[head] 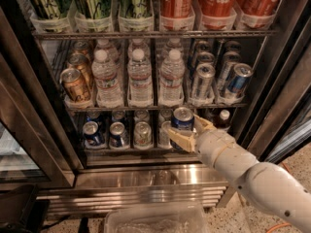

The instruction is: Pick pepsi can from bottom shelf of fridge

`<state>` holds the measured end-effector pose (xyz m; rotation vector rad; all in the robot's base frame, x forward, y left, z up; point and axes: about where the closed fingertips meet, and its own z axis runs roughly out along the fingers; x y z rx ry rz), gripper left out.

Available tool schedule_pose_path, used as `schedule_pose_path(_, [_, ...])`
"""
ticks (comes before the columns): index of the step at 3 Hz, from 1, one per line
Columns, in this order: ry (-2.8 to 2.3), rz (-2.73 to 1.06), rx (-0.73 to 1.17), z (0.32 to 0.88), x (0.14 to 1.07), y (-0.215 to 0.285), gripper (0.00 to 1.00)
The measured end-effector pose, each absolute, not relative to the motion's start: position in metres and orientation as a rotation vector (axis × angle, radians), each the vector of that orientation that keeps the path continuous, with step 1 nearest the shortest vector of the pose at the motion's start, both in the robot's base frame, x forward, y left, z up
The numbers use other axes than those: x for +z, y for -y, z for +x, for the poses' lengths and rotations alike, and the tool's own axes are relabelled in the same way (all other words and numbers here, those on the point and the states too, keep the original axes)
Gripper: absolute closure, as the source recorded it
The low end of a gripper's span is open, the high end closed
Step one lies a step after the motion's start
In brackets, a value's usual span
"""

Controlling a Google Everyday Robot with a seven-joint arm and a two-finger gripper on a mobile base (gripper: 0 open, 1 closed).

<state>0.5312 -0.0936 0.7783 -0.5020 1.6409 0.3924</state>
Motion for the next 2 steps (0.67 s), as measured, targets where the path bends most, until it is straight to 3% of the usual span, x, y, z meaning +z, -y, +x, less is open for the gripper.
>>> schedule_pose_path(2, [-1.665,-0.753,0.431,0.524,0.808,0.106,1.00])
